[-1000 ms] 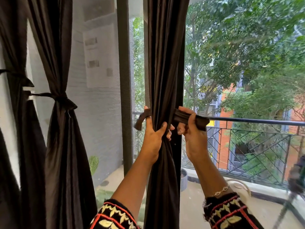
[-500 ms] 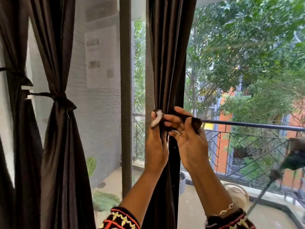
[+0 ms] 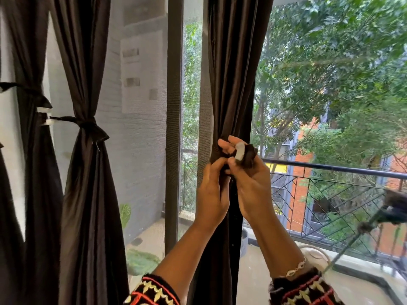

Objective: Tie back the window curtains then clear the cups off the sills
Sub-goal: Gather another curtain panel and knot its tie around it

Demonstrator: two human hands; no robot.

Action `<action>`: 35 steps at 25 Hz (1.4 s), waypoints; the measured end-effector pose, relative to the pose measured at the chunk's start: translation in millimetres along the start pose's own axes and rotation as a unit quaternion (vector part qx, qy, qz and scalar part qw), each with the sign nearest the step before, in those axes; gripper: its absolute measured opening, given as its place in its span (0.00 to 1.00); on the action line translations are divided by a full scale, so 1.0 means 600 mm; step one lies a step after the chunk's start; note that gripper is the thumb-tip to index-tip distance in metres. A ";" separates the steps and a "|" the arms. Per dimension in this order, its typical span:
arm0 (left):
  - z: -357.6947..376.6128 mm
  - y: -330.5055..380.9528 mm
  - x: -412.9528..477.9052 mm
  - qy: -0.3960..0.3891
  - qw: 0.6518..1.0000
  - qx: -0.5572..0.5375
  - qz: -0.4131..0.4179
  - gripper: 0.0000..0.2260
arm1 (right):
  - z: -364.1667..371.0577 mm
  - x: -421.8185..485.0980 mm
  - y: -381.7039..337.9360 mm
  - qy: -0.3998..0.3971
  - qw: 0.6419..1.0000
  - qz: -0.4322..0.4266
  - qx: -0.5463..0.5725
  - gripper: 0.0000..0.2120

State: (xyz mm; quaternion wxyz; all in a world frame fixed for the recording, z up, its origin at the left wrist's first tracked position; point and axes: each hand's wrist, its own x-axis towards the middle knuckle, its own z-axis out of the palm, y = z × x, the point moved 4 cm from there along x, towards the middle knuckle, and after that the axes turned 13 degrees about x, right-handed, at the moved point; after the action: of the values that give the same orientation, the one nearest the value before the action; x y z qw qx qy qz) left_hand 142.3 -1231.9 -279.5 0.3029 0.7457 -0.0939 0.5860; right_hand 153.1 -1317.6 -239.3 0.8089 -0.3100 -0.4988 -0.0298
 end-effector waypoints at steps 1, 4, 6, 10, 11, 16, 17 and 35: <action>-0.004 0.003 -0.004 -0.011 1.000 -0.011 0.003 0.17 | -0.003 0.001 -0.001 0.006 0.999 -0.013 -0.031 0.14; -0.040 0.019 -0.004 0.057 0.996 -0.040 -0.064 0.12 | -0.012 0.000 -0.003 -0.002 0.990 -0.053 -0.132 0.13; -0.076 0.049 0.018 0.173 0.981 0.041 -0.074 0.11 | -0.017 -0.003 0.002 -0.017 0.979 -0.072 -0.191 0.16; -0.084 0.127 0.103 -0.001 0.990 0.141 0.012 0.14 | -0.020 -0.005 0.018 -0.004 0.943 -0.113 -0.314 0.18; -0.071 0.134 0.116 -0.109 0.972 0.206 -0.005 0.15 | -0.018 -0.006 0.020 -0.008 0.930 -0.130 -0.343 0.16; -0.044 0.145 0.128 -0.300 0.856 0.421 -0.032 0.17 | -0.009 -0.023 0.026 -0.029 0.833 -0.214 -0.510 0.09; -0.042 0.144 0.129 -0.304 0.859 0.410 -0.037 0.14 | -0.006 -0.027 0.025 -0.039 0.820 -0.226 -0.525 0.08; -0.080 0.085 0.071 -0.193 0.973 -0.069 -0.110 0.07 | 0.008 0.066 -0.071 -0.060 0.863 -0.230 -0.447 0.05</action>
State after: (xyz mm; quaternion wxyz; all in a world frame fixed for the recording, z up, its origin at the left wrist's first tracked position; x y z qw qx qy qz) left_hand 90.2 -1236.5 -216.3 0.3921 0.8278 -0.1079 0.3866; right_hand 153.6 -1338.7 -185.3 0.5223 -0.5160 -0.5369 -0.4155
